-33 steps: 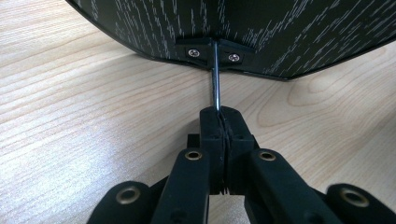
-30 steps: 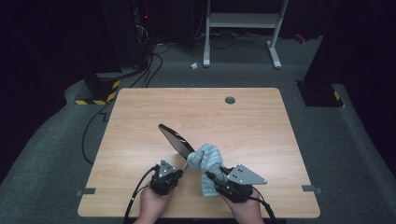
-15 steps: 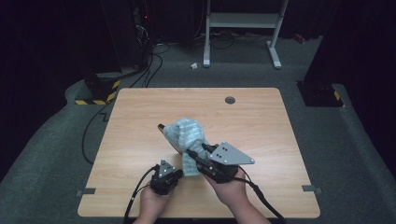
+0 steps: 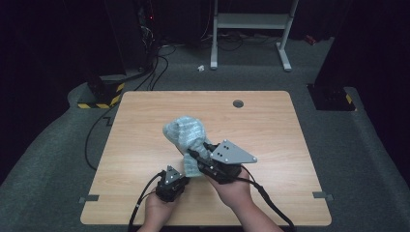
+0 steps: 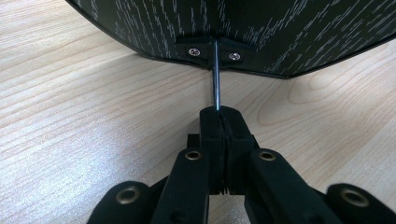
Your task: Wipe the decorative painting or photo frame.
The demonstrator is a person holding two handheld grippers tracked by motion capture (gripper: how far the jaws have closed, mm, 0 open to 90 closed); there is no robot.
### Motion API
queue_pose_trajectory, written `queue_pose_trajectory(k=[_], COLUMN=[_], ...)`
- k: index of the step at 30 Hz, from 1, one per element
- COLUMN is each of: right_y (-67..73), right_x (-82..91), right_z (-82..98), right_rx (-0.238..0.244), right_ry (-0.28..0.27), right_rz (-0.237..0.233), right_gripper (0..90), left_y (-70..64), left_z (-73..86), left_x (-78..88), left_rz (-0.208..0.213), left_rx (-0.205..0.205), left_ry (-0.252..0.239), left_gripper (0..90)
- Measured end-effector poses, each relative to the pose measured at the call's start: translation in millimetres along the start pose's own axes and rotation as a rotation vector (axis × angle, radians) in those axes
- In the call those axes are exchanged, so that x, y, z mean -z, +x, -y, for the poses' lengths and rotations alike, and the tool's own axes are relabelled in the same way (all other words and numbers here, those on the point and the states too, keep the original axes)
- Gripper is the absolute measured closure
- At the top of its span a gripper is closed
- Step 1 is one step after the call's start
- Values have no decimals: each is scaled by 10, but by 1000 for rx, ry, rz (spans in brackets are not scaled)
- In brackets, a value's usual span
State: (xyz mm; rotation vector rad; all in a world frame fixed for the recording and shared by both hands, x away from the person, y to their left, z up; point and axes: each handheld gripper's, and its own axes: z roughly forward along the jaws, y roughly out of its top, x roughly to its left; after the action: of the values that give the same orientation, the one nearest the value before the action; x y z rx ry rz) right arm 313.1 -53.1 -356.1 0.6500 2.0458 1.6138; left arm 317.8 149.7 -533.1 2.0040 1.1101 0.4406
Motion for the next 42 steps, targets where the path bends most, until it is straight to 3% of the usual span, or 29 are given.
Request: queue_pose_trajectory(k=[7, 21, 42], right_y=[-10, -46, -108], right_x=[97, 248, 433], right_z=[130, 564, 1043], right_rx=[-2, -37, -92], right_ry=[12, 103, 166], right_rz=[0, 17, 29], right_gripper=[662, 662, 661], left_y=[-3, 1, -10], left_z=[0, -1, 1], left_x=[-1, -2, -2], left_rz=[-2, -1, -9], left_rx=[-1, -1, -1], left_ry=[-1, -1, 1], left_gripper=[886, 886, 886])
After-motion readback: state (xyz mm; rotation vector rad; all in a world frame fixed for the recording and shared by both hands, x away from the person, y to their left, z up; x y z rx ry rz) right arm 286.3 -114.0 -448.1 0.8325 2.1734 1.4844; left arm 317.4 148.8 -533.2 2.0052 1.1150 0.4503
